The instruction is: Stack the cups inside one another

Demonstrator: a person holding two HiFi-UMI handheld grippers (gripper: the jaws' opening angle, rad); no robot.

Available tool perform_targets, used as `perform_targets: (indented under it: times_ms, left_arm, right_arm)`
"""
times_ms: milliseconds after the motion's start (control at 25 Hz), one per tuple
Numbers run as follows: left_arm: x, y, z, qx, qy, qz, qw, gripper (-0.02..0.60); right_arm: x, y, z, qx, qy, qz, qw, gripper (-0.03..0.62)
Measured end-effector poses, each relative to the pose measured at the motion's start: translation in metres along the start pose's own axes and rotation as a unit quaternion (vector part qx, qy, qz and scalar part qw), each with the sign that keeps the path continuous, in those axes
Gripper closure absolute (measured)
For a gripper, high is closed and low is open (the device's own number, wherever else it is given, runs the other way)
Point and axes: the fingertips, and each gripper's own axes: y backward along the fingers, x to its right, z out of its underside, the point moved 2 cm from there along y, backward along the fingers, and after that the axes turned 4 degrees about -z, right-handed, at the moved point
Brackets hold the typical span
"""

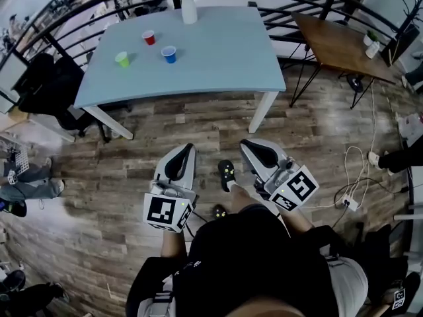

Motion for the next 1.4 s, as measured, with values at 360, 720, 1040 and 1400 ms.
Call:
perform_targets:
  times_ms: [360, 720, 1040, 1400]
  left_arm:
    - [-0.024, -0.014, 0.004, -0.011, -0.007, -0.038, 0.9992, 0.589]
    - [-0.04, -0.051, 0.001, -0.013, -0.014, -0.044, 0.9988, 0.589]
    - [-0.049, -0.075, 0.007, -0.02, -0.002, -0.045, 0.9988, 0.589]
    - [-0.075, -0.076, 0.018, -0.033, -0.009, -0.075, 0.9966, 0.589]
  right_arm:
    - [0.027, -0.035, 0.007, 0.006, -0.001, -0.038, 0.999, 0.591]
    - [0.065, -0.045, 0.014, 0.006, -0.01, -0.031, 0.999, 0.591]
    - [0.09, -0.059, 0.02, -0.003, -0.019, -0.026, 0.999, 0.591]
    - [0.102, -0.085, 0.035, -0.014, -0.028, -0.045, 0.999, 0.591]
